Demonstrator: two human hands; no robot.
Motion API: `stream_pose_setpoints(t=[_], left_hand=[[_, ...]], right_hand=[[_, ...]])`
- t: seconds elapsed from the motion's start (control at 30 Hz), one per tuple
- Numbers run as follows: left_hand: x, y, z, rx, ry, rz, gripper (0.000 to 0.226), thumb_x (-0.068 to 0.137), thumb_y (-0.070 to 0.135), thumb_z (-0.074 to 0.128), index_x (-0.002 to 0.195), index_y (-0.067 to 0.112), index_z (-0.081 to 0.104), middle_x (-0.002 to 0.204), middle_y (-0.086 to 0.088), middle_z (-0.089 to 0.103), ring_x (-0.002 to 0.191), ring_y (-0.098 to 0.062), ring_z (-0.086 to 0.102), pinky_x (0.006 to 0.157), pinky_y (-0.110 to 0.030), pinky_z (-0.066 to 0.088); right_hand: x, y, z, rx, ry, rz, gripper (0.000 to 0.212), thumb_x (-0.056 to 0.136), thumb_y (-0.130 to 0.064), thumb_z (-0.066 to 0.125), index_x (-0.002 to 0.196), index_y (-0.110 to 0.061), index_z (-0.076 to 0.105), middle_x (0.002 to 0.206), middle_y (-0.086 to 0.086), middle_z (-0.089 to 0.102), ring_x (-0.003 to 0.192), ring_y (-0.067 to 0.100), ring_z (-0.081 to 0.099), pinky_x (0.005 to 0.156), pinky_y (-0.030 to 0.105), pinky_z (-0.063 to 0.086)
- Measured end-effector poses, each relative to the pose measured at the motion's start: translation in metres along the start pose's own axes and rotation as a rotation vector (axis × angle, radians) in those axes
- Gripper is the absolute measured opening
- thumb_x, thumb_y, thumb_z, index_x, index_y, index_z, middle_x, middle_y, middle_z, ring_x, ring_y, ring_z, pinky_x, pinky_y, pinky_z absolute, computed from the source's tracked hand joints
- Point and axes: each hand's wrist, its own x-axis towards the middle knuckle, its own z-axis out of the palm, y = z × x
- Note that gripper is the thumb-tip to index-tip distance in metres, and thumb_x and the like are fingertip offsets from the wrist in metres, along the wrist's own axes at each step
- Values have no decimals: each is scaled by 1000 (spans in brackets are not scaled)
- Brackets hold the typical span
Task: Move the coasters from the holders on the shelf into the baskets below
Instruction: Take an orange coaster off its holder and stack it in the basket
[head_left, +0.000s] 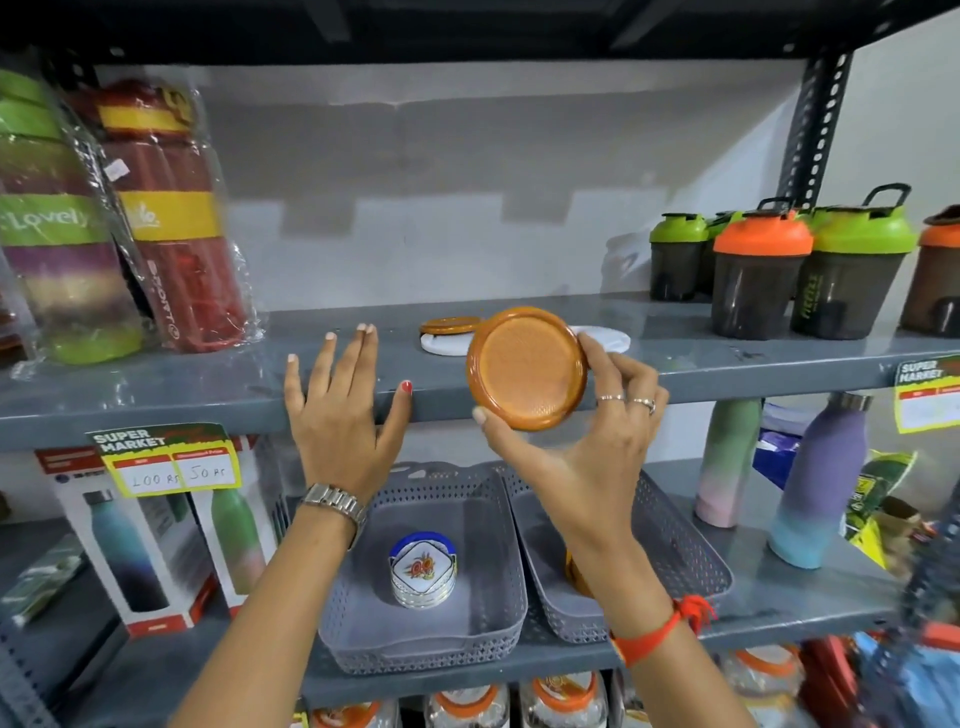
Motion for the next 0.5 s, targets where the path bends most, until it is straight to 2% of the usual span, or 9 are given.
stream_pose_setpoints(t=[0.13,0.23,0.37,0.5], left_hand=[[-1,-2,1,-13,3,13,57,90,43,34,135,10,45,133,-7,53,129,-29,43,112,-47,12],[-3,-5,0,-15,-1,38,57,91,42,34,136,9,44,134,-7,52,130,-30,41,112,-48,13],[-4,-8,1,-19,1,61,56,92,42,32,137,10,42,134,-8,52,130,-29,41,112,-45,10],[-5,-9,6,-12,43,67,55,92,41,34,137,10,42,132,-7,54,129,-29,42,112,-44,10]], right_hand=[[-43,30,-12,59,-63,109,90,51,-63,72,125,-15,57,111,-4,40,105,11,40,94,45,43],[-75,64,-16,-29,-140,248,90,48,-67,68,124,-19,58,110,-6,41,105,11,39,94,40,42],[-91,123,-13,-414,-399,476,95,48,-77,61,124,-20,57,117,5,51,114,28,44,96,44,37],[-83,176,-2,-726,-633,631,96,58,-77,62,125,-10,56,135,18,48,127,37,38,104,54,31]])
